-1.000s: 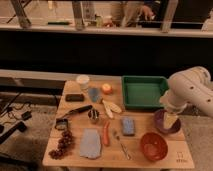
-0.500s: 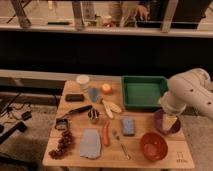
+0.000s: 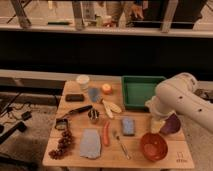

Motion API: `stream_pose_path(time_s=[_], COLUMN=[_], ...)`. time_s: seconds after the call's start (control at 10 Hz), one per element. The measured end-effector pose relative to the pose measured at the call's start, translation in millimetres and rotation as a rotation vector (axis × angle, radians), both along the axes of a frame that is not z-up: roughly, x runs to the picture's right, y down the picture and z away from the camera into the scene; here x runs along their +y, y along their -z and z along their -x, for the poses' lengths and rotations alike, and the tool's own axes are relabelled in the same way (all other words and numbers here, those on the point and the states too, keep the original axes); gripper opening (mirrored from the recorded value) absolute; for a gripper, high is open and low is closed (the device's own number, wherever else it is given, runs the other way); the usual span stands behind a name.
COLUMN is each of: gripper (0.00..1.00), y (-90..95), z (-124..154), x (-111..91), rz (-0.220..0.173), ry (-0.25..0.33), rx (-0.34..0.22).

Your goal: Place grapes in red bowl

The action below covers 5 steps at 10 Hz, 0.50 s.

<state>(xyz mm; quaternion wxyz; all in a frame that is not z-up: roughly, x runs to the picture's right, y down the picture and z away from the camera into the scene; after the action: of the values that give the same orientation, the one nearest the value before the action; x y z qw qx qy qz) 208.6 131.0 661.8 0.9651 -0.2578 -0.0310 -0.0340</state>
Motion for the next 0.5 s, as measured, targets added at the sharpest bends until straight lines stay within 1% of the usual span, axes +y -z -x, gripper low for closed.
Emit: stream_pose_path(time_s=[0.1, 0.2, 0.3, 0.4, 0.5], gripper=[0.8, 0.8, 0.8, 0.8, 0.8], y=[4.1, 7.5, 12.9, 14.9, 15.1], z=[21.2, 34.5, 54.8, 64.4, 65.0], x=[4.0, 7.3, 14.6, 17.6, 17.9], rz=[0.0, -0.002, -0.003, -0.002, -0.004], ry=[0.027, 0.047, 0.079, 0.091, 0.096], rx=[-0.033, -0.054, -0.087, -0.103, -0.103])
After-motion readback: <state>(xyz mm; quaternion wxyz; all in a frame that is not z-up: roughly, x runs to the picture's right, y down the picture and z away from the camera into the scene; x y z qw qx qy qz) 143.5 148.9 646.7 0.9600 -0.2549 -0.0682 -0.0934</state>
